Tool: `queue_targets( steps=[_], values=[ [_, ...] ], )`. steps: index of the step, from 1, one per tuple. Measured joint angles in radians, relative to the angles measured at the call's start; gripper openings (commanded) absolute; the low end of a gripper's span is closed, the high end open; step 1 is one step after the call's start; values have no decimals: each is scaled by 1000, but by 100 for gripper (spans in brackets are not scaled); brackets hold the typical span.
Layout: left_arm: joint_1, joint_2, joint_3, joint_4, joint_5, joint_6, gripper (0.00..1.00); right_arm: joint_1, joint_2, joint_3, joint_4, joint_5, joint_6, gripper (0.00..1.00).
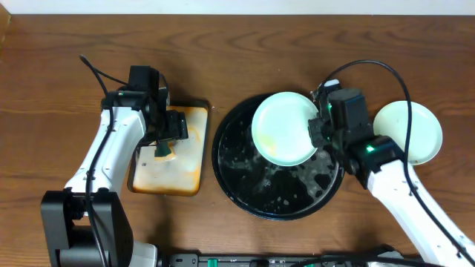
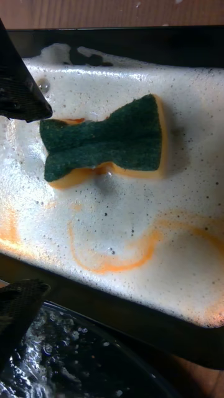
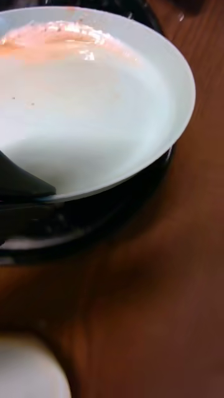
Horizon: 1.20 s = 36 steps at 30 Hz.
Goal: Clean dirty plates on tray and stack at the side
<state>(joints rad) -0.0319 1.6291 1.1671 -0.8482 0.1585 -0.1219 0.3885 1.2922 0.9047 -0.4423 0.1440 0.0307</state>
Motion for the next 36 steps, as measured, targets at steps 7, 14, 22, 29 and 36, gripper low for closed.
queue_targets(
  steps=[7, 14, 22, 29, 36],
  values=[
    [0, 0, 0, 0, 0, 0, 82, 214, -7, 0, -3, 355, -137, 1],
    [0, 0, 0, 0, 0, 0, 82, 463, -7, 0, 66, 752, -259, 1],
    [0, 0, 0, 0, 0, 0, 83, 592, -7, 0, 107, 1001, -357, 1],
    [0, 0, 0, 0, 0, 0, 82, 628, -7, 0, 115, 1086, -401, 1],
    [0, 0, 0, 0, 0, 0, 82, 628, -7, 0, 118, 1104, -419, 1]
  ],
)
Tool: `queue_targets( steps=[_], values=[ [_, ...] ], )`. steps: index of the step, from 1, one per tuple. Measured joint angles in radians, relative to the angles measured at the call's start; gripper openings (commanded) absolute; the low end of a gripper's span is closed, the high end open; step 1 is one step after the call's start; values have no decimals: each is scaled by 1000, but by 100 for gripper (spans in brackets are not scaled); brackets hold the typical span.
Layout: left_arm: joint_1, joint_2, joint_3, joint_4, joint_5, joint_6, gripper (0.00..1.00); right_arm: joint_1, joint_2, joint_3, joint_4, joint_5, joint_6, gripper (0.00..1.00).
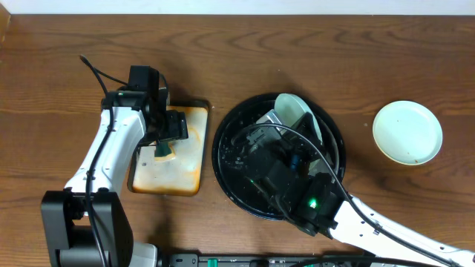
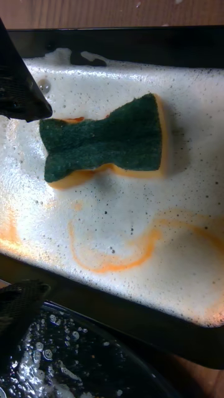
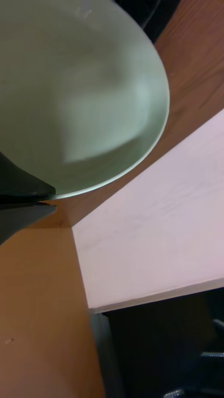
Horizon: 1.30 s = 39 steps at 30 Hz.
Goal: Clean dirty plates on tray and stack at the side
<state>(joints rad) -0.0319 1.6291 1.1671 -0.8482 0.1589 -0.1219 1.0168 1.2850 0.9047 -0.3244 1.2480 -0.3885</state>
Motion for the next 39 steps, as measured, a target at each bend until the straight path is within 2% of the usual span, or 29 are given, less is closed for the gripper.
queue_targets(
  steps=[39],
  values=[
    [0, 0, 0, 0, 0, 0, 83, -5, 0, 0, 80, 6, -33, 1]
  ],
)
